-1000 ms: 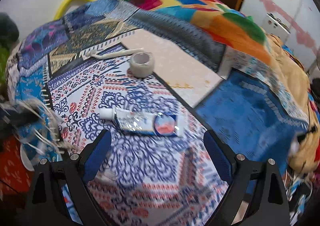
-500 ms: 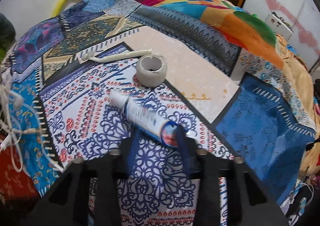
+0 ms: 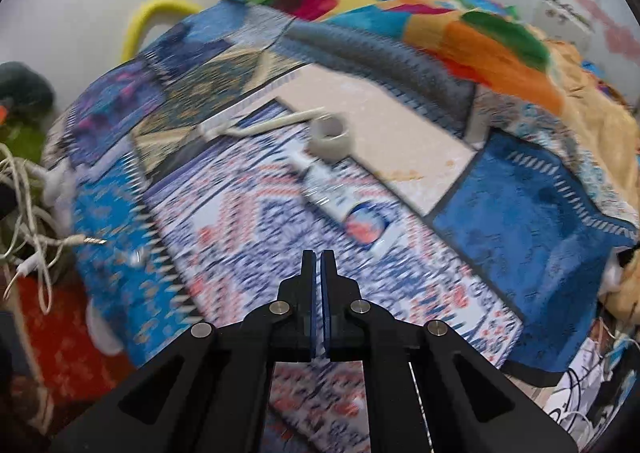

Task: Collect trash
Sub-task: 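Lower the right tool onto the white toothpaste tube and close it, then lift the toothpaste tube with the right tool while the left tool holds the earphones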

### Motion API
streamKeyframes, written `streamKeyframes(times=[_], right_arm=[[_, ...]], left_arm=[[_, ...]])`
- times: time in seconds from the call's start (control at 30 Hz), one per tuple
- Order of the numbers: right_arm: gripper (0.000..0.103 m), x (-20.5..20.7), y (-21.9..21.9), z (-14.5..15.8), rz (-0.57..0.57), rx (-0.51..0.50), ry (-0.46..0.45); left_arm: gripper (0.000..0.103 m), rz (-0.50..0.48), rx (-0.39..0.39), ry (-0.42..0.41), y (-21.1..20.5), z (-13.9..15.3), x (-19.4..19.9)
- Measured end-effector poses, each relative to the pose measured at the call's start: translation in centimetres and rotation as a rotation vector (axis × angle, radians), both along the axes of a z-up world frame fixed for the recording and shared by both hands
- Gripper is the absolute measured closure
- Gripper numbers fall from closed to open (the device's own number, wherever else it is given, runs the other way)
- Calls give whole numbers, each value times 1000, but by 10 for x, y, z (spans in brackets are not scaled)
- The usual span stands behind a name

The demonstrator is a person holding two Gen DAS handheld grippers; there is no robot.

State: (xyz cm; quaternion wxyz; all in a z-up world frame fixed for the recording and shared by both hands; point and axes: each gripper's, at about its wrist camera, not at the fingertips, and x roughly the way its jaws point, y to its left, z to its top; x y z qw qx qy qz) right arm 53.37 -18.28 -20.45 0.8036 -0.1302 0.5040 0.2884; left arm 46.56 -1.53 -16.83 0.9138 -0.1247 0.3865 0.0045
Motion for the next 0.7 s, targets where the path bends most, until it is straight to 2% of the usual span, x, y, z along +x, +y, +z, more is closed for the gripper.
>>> streamKeyframes(times=[0.03, 0.1, 0.17, 0.43, 0.57, 0.63, 0.7], right_arm=[[91, 2, 0, 0, 1, 7, 22], [54, 5, -1, -2, -13, 9, 30], [45, 13, -2, -2, -34, 25, 5], [45, 52, 15, -26, -27, -15, -3], [46, 59, 25, -38, -1, -45, -9], [54, 56, 28, -38, 8, -58, -37], [70, 54, 29, -38, 11, -73, -57]], left_arm=[[98, 3, -2, -2, 1, 1, -1], [98, 12, -5, -3, 3, 0, -2], [98, 19, -11, 1, 5, -3, -2], [98, 23, -16, 31, 15, -21, 7], [98, 21, -22, 38, 19, -27, 12], [98, 22, -25, 38, 20, -30, 13], [98, 21, -31, 41, 21, -32, 14]])
